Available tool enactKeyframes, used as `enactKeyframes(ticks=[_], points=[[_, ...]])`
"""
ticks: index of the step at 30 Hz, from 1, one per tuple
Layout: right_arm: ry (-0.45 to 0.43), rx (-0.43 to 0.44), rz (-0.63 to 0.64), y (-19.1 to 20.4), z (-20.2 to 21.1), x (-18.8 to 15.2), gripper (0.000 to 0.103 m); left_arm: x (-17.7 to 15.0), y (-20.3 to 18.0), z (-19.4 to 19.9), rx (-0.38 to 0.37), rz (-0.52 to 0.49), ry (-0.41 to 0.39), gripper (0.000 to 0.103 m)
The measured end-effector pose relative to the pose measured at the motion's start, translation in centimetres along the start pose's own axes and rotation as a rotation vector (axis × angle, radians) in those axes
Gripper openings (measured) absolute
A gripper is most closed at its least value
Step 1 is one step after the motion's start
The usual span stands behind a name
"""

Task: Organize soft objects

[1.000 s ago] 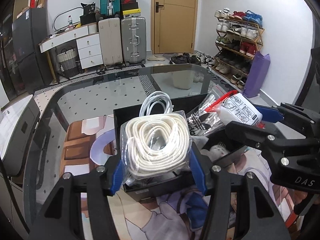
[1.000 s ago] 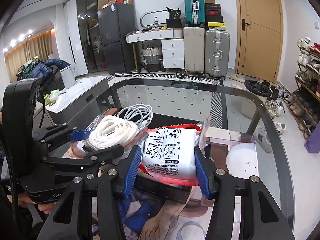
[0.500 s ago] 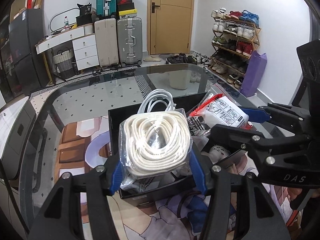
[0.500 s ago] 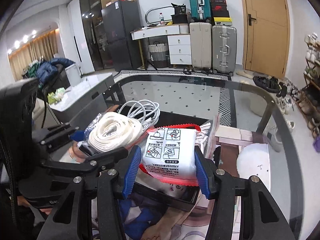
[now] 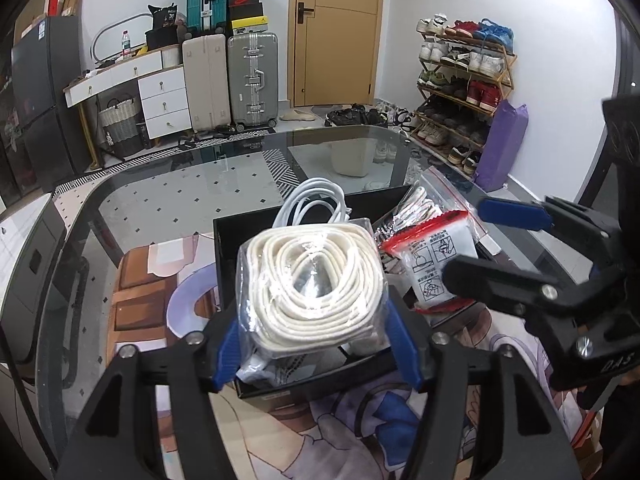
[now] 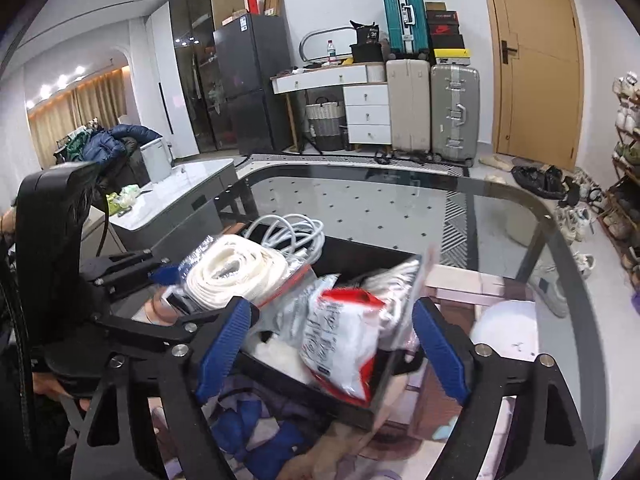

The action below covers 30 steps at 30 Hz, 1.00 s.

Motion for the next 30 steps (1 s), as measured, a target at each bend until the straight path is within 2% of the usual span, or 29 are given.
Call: enactKeyframes(ticks=[2, 3, 4, 7, 9, 14, 26, 30], points=[[-0.001, -0.017, 0.001, -0.3, 0.5, -0.4, 0.087, 0.1, -0.1, 0.2, -0.031, 0.014, -0.006, 0.076], [-0.002, -0.026, -0.003, -0.4, 0.8, -0.7, 0.090, 0.1, -0.1, 0.2, -0.048, 0.018, -0.011, 0.082], [-0.002, -0.034, -0.007, -0.7, 1.1, -1.1, 0.094, 0.1, -0.2, 0.3, -0.069, 0.023, -0.018, 0.084], [-0.011, -0.049, -0.051, -1.7, 2.1, -2.1, 0.100, 0.0, -0.6, 0.6, -0.076, 0.026, -0.033, 0.092], [-0.006, -0.041, -0.086, -2.4, 2.5, -2.8, 0.101, -0.2, -1.0, 1.3, -0.082, 0.021, -0.056, 0.103], [-0.008, -0.060, -0.126, -2.9, 3.2, -4.1, 0.102, -1.3, -1.5, 3.1, -0.024, 0.010, -0.108, 0.103], [-0.095, -0.070, -0.040, 1.2, 4.6, -5.1, 0.102, -4.8, 1.3, 6.0, 0.065, 0.119, -0.205, 0.103], [-0.121, -0.064, -0.040, 1.4, 5.0, -4.9, 0.102, -5.5, 1.1, 6.1, 0.108, 0.093, -0.222, 0.103]])
Point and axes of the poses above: each gripper's, at about its wrist camera, not at the fingertips, and z roughly against the way its jaws point, y to its left, x to its top, the point moved 1 cm from there along -z, roughly the way its jaws point, and after that the axes turned 13 degrees about -x, right-handed, at the moved point
